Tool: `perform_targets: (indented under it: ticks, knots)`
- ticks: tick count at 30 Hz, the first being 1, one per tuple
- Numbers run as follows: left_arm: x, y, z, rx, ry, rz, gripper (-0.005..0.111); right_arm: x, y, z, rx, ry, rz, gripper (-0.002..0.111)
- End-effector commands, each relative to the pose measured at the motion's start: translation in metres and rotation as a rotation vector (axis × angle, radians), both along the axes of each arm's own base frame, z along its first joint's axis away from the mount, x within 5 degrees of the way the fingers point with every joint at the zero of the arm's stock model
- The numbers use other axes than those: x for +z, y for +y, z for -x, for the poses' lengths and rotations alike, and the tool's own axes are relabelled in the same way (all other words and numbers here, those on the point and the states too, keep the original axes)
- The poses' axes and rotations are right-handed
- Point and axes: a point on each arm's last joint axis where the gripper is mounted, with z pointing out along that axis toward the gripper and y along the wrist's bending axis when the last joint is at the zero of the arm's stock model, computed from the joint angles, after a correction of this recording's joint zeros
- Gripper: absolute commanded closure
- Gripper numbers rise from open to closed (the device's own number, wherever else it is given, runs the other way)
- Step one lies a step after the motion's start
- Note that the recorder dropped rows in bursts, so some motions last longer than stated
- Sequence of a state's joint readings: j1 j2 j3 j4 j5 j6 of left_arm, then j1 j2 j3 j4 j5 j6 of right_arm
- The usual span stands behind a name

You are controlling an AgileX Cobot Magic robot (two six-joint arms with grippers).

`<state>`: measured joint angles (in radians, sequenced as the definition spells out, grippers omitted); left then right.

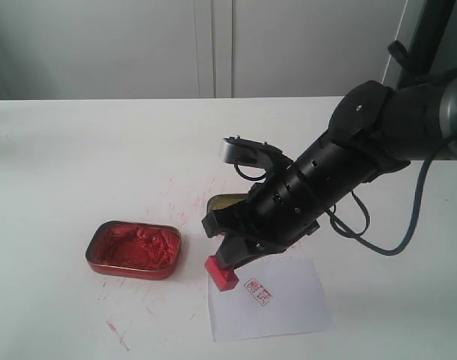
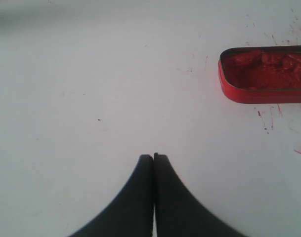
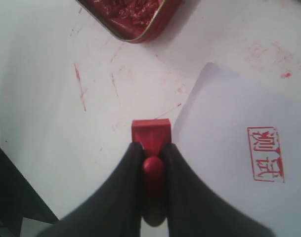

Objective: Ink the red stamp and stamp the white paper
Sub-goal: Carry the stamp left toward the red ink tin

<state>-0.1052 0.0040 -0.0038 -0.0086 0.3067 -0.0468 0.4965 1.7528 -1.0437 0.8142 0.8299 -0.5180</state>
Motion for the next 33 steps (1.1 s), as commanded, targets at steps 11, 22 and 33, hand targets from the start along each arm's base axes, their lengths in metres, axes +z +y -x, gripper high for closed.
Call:
perform_targets:
  ticks: [11, 22, 33]
  knots:
    - [-0.001, 0.0, 0.0, 0.002, -0.001, 0.002, 0.107, 0.01, 0.038, 0.025, 0.057, 0.017, -0.083, 0.108]
    - [-0.001, 0.0, 0.0, 0.002, -0.001, 0.002, 0.107, 0.021, 0.067, 0.039, 0.083, -0.011, -0.148, 0.108]
    - [-0.001, 0.0, 0.0, 0.002, -0.001, 0.002, 0.107, 0.02, 0.089, 0.046, 0.034, -0.055, -0.183, 0.108]
